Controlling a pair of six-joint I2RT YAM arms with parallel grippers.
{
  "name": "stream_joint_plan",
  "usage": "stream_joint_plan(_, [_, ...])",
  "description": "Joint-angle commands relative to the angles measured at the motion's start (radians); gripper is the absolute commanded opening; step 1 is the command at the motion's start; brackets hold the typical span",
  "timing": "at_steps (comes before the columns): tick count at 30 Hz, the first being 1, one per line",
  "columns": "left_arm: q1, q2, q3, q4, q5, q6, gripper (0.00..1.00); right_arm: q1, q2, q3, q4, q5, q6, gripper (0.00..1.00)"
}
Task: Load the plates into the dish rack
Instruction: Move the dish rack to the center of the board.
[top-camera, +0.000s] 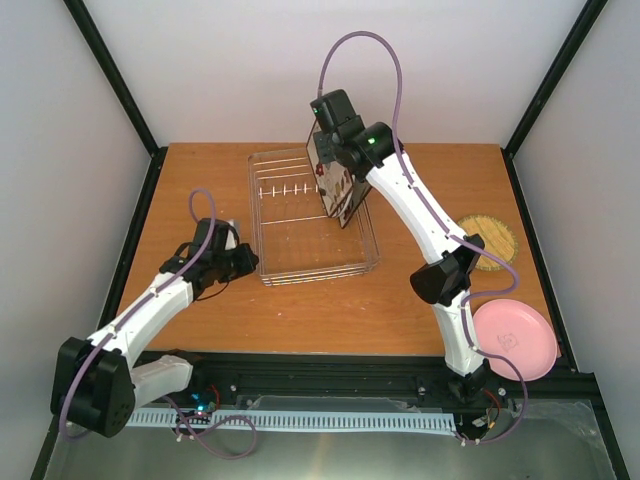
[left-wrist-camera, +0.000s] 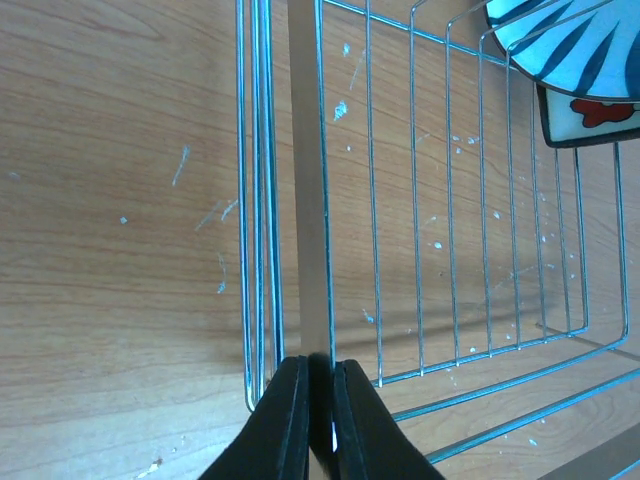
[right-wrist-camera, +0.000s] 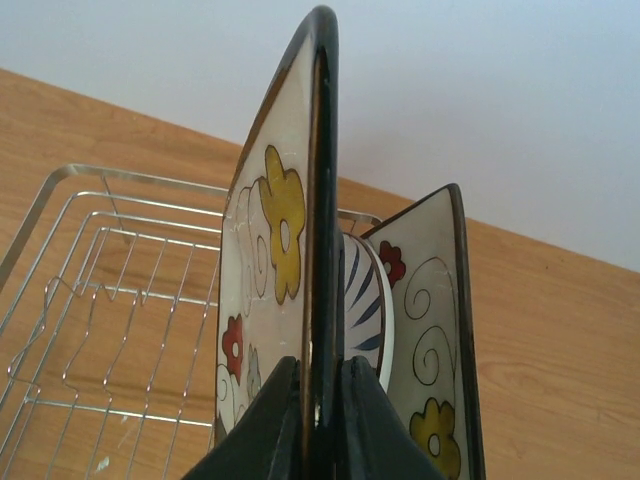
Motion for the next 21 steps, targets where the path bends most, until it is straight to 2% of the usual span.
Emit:
stream_joint_plan(1, [-0.041,0.008,-0.055,-0.121,0.222,-0.023,0.01,-0.007,-0.068,0.022,0.041,-0.01,0.03,0.03])
stream_joint_plan(10, [-0.156,0.007,-0.079,-0.089,0.25,-0.126,0.01,-0.007,-0.056,0.026,0.031,-0.014,0.032,0.03])
stream_joint_plan(14, [-0.167,0.026,-0.048,-0.104,0.236,-0.123,0.02,-0.007,-0.044,0.034,0.033,-0.018,0.031,0.03])
stream_joint_plan(15, [-0.167,0.034,-0.033,-0.115,0.228,-0.12,0.09,-0.008,-0.041,0.036,0.034,-0.02,0.03,0.03])
stream_joint_plan(18, [-0.166,0.04,0.01,-0.161,0.189,-0.114,0.48,-0.008,-0.028,0.047,0.031,-0.026,0.03,0.03])
stream_joint_plan(20, [-0.165,0.031,0.042,-0.184,0.157,-0.109,0.63,-0.01,-0.021,0.053,0.029,-0.03,0.03,0.03])
stream_joint_plan(21, [-0.166,0.024,0.057,-0.195,0.142,-0.106,0.66,-0.01,-0.015,0.055,0.03,-0.031,0.031,0.03])
